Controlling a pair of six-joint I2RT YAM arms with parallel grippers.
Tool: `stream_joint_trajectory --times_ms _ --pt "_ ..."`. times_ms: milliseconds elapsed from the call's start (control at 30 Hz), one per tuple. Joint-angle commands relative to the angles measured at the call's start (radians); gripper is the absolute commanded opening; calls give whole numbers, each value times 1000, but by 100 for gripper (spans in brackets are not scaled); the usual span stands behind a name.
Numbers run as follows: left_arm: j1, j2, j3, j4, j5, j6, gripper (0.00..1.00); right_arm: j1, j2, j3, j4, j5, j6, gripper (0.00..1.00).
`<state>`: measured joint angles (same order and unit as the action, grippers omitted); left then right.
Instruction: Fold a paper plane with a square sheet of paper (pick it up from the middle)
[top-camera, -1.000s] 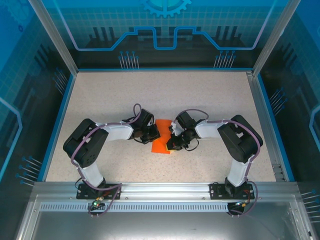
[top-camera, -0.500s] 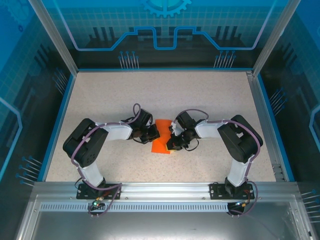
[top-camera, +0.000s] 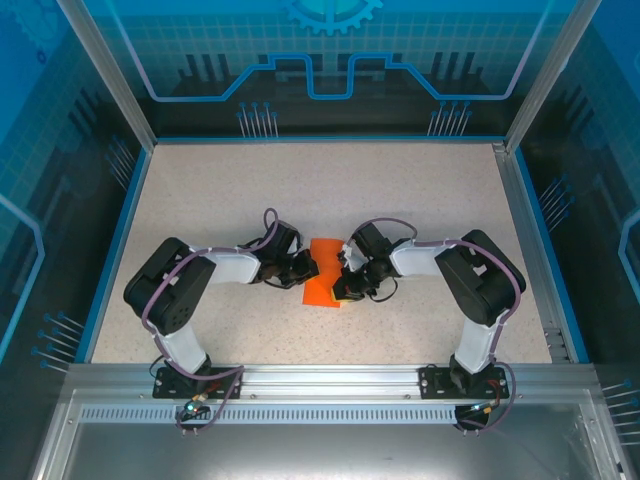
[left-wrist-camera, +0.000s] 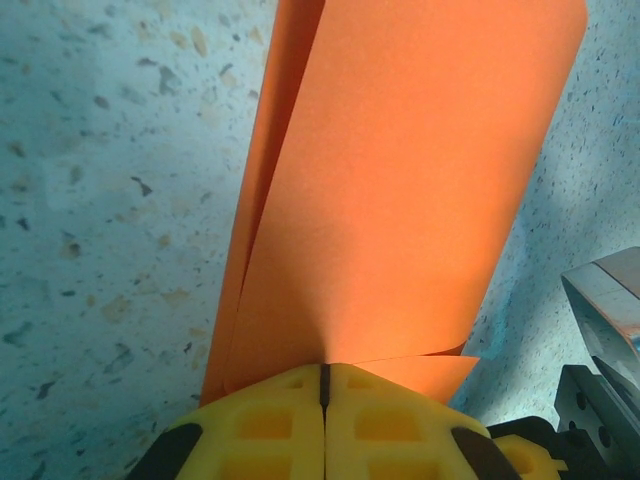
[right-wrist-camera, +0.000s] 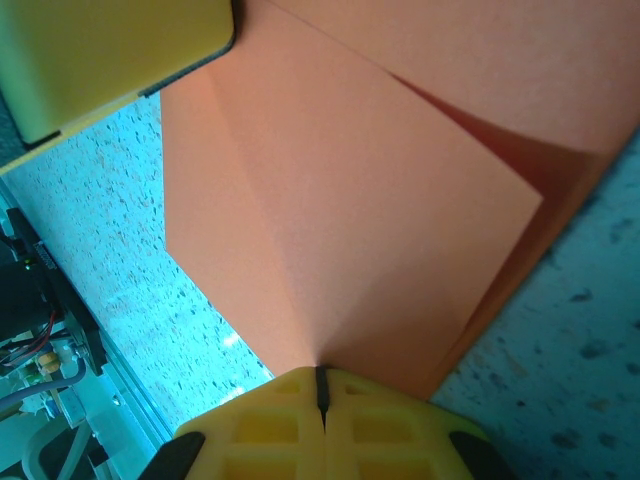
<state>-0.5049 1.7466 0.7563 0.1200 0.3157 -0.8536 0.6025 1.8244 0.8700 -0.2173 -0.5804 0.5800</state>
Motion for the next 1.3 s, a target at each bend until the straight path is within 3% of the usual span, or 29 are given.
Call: stream_joint_trajectory --times_ms 0,633,967,1267 --pt "84 24 -32 -48 -203 31 6 14 51 -52 -140 148 1 0" --pt "134 26 66 -178 -210 59 7 14 42 -54 -141 148 -5 0" --pt "123 -130 47 -135 -33 38 8 14 43 -47 -137 148 2 0" --pt "19 -123 35 -151 63 56 5 16 45 -40 -132 147 4 0"
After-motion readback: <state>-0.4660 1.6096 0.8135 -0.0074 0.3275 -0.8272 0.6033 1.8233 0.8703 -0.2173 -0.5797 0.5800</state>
